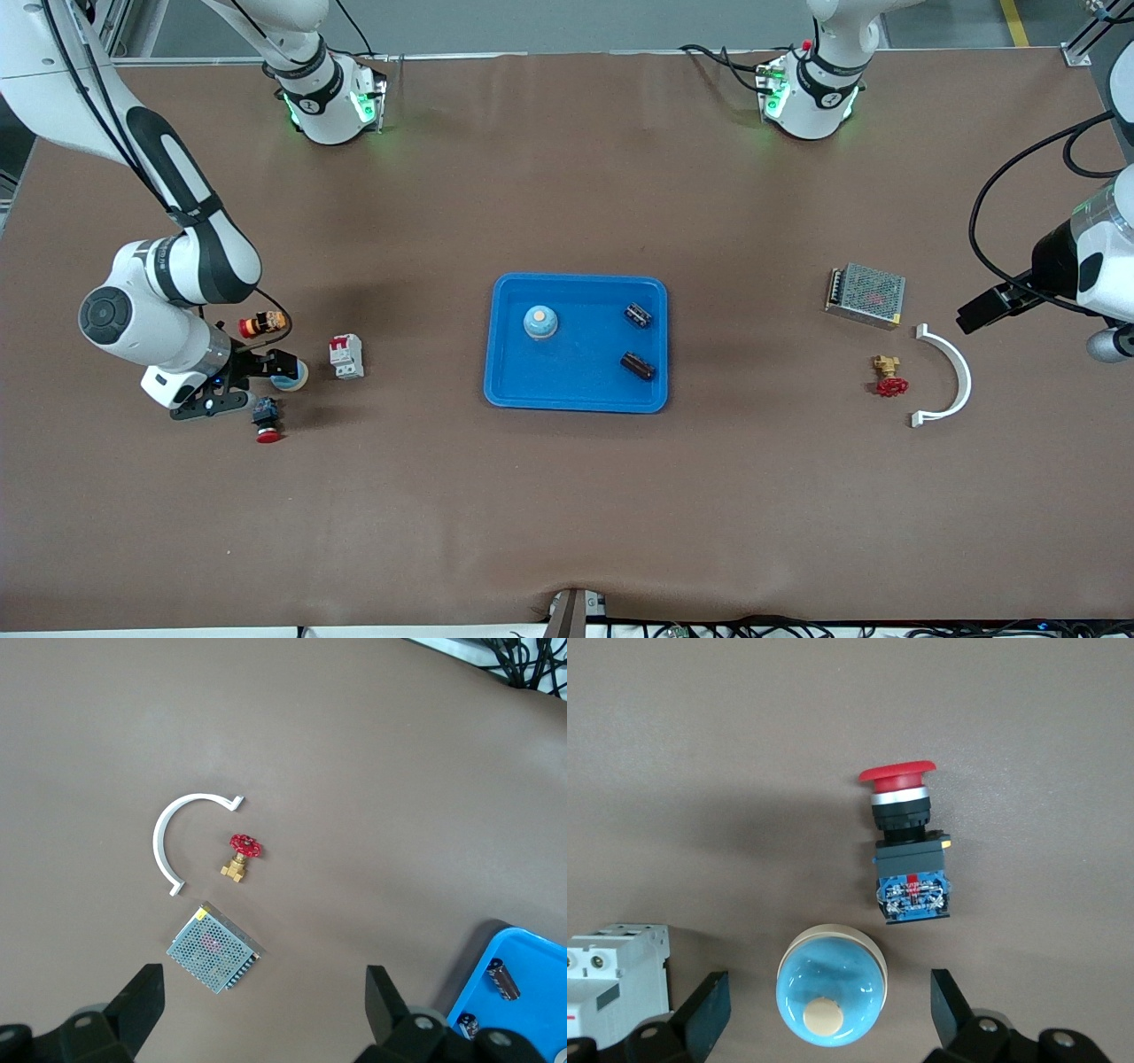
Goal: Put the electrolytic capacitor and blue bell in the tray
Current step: 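Withdraw the left gripper from the tray while the right reaches the second bell, then grasp the second light-blue bell with the right gripper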
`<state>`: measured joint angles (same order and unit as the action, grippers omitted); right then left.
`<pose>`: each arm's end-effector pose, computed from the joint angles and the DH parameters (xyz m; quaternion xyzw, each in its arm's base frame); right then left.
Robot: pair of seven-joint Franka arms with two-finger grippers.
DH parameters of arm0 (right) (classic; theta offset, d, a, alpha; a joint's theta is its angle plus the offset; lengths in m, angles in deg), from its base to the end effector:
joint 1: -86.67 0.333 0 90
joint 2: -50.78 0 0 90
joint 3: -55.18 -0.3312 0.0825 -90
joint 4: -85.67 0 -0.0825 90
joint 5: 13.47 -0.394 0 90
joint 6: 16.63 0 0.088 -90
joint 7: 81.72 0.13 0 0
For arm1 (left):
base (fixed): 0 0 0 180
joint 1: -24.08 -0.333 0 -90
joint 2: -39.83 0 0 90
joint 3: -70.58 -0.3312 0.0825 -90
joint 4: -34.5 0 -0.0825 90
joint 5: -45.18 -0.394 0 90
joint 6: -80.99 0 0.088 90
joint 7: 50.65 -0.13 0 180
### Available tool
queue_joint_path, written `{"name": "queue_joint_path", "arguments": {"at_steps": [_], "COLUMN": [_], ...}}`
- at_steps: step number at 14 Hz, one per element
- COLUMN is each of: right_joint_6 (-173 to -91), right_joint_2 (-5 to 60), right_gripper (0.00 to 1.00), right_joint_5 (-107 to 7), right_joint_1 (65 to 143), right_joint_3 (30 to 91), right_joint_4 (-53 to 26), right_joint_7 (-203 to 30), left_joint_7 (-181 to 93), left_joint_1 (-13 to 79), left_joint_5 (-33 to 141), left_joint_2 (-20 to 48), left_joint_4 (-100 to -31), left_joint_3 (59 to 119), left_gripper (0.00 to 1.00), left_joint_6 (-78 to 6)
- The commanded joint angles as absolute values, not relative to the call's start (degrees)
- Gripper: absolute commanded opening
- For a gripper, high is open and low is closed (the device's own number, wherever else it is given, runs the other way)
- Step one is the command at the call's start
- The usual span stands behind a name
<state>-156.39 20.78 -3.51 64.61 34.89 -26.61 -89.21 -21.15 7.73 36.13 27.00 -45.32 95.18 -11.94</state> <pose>0.6293 -0.0273 0.2024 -0.9950 -0.0949 -0.0008 0.0315 0.6352 -0.0425 0.5835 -0.9818 -0.1865 -0.0222 0.0270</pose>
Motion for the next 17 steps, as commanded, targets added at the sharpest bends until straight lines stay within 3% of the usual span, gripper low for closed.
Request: {"name": "queue_joint_path", "arguments": {"at_steps": [1,5,17], "right_joint_6": [-158.3,-158.83,-164.28], "right_joint_2": [20.55,20.02,17.12], "right_gripper": [1.0,1.0,1.0], "right_joint_5": [-1.61,-1.17,0.85], "right_joint_1": [62.94,63.03,62.85], "right_joint_3": [34.0,34.26,34.79], "right_joint_4": [-27.71,-28.23,-30.52], "right_joint_7": [-90.15,-90.15,-90.24], "left_joint_7": [-22.35,-22.44,-35.95], "left_joint_1": [7.21,9.66,21.79], "left_joint_5": [36.91,37.18,39.55], "left_joint_2": [28.05,31.3,39.74], "left_joint_4": [-45.22,-45.92,-52.24], "left_joint_3": [95.71,94.66,77.88], "left_gripper": [1.0,1.0,1.0], "left_joint_6": [-9.98,-8.14,-4.09]}}
